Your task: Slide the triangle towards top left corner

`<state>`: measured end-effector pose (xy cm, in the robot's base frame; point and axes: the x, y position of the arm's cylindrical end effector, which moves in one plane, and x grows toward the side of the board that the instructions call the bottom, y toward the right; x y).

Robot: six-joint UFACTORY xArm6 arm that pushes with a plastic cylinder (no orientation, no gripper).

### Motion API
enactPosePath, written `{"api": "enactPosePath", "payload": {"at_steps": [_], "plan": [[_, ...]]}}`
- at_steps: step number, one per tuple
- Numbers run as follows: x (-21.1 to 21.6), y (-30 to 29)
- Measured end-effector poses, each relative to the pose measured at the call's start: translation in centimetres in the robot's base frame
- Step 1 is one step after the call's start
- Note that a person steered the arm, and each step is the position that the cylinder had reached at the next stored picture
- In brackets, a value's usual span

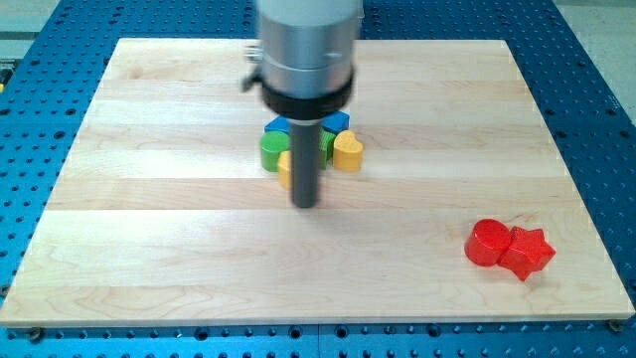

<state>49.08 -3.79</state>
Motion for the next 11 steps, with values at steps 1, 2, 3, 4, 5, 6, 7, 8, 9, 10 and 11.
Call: {"api": "enactPosePath", "payload": {"at_steps": [1,2,3,4,5,6,7,8,9,10,11], "plan": [[-0.2,-2.8],[-3.9,-7.6],[-6.0,-3.6],[-8.0,-2.2],[-8.5,1.6],[-12.3,3.6],[-13.9,-3.2],[-14.6,-12.0],[-18.9,-16.4],[-21.8,-16.9],[-23.0,-14.9]]}}
